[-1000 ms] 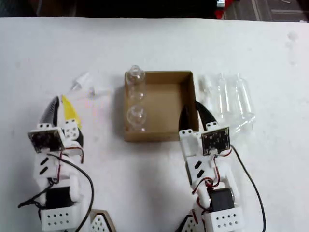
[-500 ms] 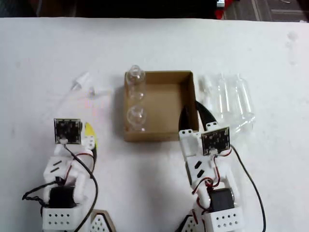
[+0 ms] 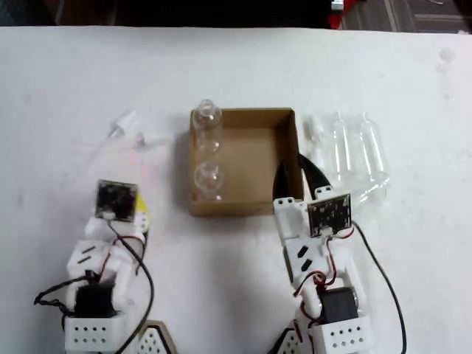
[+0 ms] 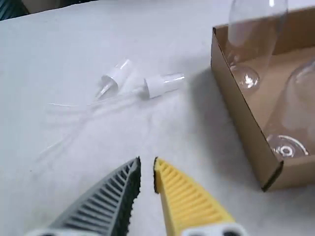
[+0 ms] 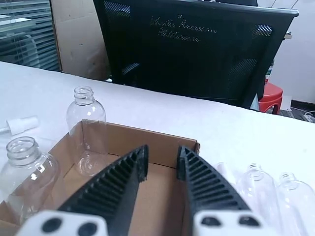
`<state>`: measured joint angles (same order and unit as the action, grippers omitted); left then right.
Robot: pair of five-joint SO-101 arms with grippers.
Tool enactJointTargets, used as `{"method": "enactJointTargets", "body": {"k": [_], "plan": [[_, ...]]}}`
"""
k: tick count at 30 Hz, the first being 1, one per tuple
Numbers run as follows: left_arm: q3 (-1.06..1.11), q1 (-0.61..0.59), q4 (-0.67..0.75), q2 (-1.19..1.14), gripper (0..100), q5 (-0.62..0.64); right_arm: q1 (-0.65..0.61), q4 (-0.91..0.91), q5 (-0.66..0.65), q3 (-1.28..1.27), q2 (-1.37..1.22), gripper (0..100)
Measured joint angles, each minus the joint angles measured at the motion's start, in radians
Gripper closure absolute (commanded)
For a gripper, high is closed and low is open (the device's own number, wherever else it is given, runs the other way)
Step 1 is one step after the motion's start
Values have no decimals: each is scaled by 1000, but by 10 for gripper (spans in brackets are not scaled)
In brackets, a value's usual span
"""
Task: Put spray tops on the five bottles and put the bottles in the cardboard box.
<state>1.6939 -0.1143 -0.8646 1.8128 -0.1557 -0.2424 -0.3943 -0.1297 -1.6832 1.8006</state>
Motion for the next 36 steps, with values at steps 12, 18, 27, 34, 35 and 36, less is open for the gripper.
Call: {"method": "enactJointTargets", "body": {"k": [12,18,27,34,35,36], "plan": [[0,46,-9,0,943,-127,-43,-34,0,0,0,914],[0,46,-58,0,943,-129,-48,-34,0,0,0,915],[0,48,-46,0,947,-129,-48,-34,0,0,0,915],[0,48,-41,0,947,-129,-48,-34,0,0,0,915],[0,48,-41,0,947,-129,-48,-34,0,0,0,915],[0,48,-41,0,947,-129,-48,-34,0,0,0,915]]}}
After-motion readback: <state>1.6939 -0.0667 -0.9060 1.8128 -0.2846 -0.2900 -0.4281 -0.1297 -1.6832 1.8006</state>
